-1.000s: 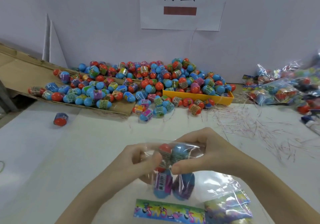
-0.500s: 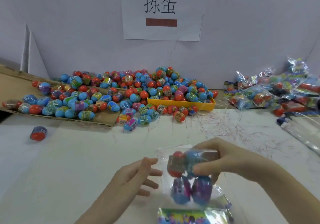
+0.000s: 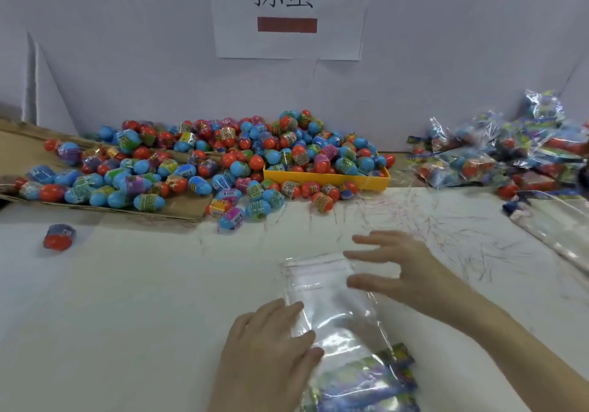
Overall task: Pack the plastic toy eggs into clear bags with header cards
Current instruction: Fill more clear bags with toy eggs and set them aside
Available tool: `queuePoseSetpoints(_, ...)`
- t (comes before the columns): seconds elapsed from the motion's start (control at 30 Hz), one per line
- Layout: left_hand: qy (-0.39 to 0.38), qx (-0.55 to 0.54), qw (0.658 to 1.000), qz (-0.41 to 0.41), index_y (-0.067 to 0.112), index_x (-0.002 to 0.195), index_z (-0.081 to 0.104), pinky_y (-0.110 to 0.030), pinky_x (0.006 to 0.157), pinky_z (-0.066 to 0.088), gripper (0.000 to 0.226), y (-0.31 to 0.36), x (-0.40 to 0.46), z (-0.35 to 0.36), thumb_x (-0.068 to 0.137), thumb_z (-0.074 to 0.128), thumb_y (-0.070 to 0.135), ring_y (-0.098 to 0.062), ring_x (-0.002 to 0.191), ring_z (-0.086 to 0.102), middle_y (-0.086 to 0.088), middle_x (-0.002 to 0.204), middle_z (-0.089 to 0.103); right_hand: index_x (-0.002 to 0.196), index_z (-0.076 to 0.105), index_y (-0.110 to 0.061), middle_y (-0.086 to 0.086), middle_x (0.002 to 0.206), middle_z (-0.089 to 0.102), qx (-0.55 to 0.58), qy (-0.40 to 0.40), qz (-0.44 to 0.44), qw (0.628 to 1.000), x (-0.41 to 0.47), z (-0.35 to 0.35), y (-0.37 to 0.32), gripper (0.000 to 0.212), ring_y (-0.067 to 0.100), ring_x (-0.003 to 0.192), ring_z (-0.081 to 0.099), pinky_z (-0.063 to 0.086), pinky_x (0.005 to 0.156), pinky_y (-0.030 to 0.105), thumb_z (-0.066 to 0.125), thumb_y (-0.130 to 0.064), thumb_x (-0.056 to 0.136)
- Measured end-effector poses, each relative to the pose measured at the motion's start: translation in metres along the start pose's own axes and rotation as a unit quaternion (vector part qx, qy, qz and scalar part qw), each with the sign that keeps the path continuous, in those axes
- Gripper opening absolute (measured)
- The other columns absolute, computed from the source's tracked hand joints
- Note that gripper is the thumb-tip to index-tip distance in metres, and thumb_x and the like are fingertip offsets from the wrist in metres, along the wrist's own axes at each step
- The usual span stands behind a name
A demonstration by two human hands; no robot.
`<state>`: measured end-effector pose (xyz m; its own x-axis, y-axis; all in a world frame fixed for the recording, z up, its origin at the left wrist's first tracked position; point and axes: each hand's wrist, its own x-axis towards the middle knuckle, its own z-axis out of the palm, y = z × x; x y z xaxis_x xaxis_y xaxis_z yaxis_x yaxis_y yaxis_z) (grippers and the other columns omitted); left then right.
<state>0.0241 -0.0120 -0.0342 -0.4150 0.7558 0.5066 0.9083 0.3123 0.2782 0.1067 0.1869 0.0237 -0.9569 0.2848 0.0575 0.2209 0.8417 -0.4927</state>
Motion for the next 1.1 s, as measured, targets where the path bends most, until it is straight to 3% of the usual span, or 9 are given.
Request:
queuePoseSetpoints(0.13, 0.043, -0.05, 0.998, 0.004, 0.031, 0.056, 0.073, -0.023, 0.07, 0.038, 0.027, 0.0, 0.001, -0.001, 0.067, 0.05, 0.041, -0.012, 0.089, 0.062, 0.005, 0.089, 0.073, 0.12, 0.049, -0.052, -0.033, 0.14, 0.024, -0.083, -0.062, 0.004, 0.995, -0.001, 0.025, -0.002, 0.052, -0.002, 0.134, 0.011, 0.01, 0.104, 0.031, 0.054, -0.067, 0.07)
queuePoseSetpoints(0.27, 0.115, -0.109, 0.987, -0.029, 0.025, 0.068, 0.076, -0.021, 0.068, 0.045, 0.025, 0.001, 0.0, -0.006, 0.072, 0.056, 0.039, -0.006, 0.087, 0.056, 0.005, 0.093, 0.071, 0.115, 0.041, -0.058, -0.036, 0.121, 0.044, 0.217, 0.058, 0.087, 0.971, -0.008, 0.021, -0.014, 0.072, -0.015, 0.113, 0.041, 0.031, 0.098, 0.02, 0.066, -0.064, 0.048)
queuePoseSetpoints(0.33, 0.154, -0.145, 0.976, -0.044, 0.021, 0.073, 0.077, -0.017, 0.065, 0.048, 0.023, 0.003, 0.003, -0.012, 0.073, 0.059, 0.036, -0.004, 0.084, 0.058, 0.005, 0.096, 0.07, 0.116, 0.048, -0.046, -0.018, 0.105, 0.066, 0.353, 0.064, 0.119, 0.926, -0.008, 0.014, -0.018, 0.073, -0.004, 0.097, 0.06, 0.043, 0.085, 0.019, 0.074, -0.051, 0.048)
queuePoseSetpoints(0.43, 0.183, -0.175, 0.966, -0.048, 0.023, 0.085, 0.076, -0.012, 0.063, 0.05, 0.018, 0.007, 0.009, -0.024, 0.07, 0.07, 0.031, -0.001, 0.088, 0.058, 0.004, 0.106, 0.066, 0.11, 0.064, -0.018, 0.008, 0.085, 0.073, 0.468, 0.006, 0.106, 0.877, -0.01, 0.003, -0.027, 0.057, 0.017, 0.078, 0.07, 0.053, 0.071, 0.023, 0.075, -0.028, 0.056)
queuePoseSetpoints(0.5, 0.17, -0.249, 0.949, -0.095, 0.034, 0.105, 0.068, -0.013, 0.062, 0.053, 0.042, 0.01, 0.013, -0.035, 0.064, 0.077, 0.032, 0.001, 0.1, 0.057, 0.012, 0.119, 0.061, 0.092, 0.074, -0.01, 0.015, 0.08, 0.072, 0.506, 0.008, 0.094, 0.858, -0.011, -0.003, -0.036, 0.038, 0.02, 0.066, 0.069, 0.054, 0.062, 0.021, 0.073, -0.022, 0.056)
queuePoseSetpoints(0.57, 0.127, -0.398, 0.882, -0.217, 0.042, 0.118, 0.054, -0.012, 0.063, 0.053, 0.066, 0.015, 0.018, -0.048, 0.055, 0.074, 0.049, 0.005, 0.106, 0.057, 0.027, 0.12, 0.056, 0.081, 0.076, -0.012, 0.015, 0.078, 0.072, 0.519, 0.024, 0.083, 0.851, -0.012, -0.007, -0.044, 0.03, 0.019, 0.061, 0.068, 0.053, 0.058, 0.019, 0.072, -0.023, 0.054)
queuePoseSetpoints(0.67, 0.027, -0.564, 0.76, -0.322, 0.033, 0.1, 0.064, -0.016, 0.058, 0.053, 0.055, 0.014, 0.03, -0.058, 0.054, 0.073, 0.063, -0.007, 0.081, 0.07, 0.02, 0.094, 0.07, 0.077, 0.076, -0.013, 0.015, 0.075, 0.072, 0.531, 0.024, 0.066, 0.844, -0.013, -0.013, -0.055, 0.027, 0.018, 0.057, 0.067, 0.052, 0.055, 0.019, 0.073, -0.021, 0.052)
queuePoseSetpoints(0.93, 0.053, -0.569, 0.77, -0.285, 0.018, 0.064, 0.076, -0.015, 0.048, 0.048, 0.029, 0.017, 0.042, -0.076, 0.048, 0.068, 0.041, -0.013, 0.049, 0.065, -0.002, 0.062, 0.072, 0.067, 0.076, -0.012, 0.014, 0.066, 0.07, 0.526, 0.031, 0.043, 0.849, -0.018, -0.01, -0.069, 0.027, 0.02, 0.052, 0.066, 0.05, 0.051, 0.019, 0.079, -0.027, 0.045)
queuePoseSetpoints(1.1, 0.066, -0.576, 0.756, -0.303, 0.017, 0.071, 0.075, -0.014, 0.056, 0.049, 0.038, 0.019, 0.04, -0.077, 0.045, 0.071, 0.044, -0.007, 0.061, 0.068, 0.006, 0.071, 0.073, 0.057, 0.072, -0.01, 0.011, 0.057, 0.067, 0.526, 0.064, 0.027, 0.848, -0.017, -0.008, -0.08, 0.022, 0.017, 0.045, 0.06, 0.048, 0.048, 0.018, 0.082, -0.019, 0.041)
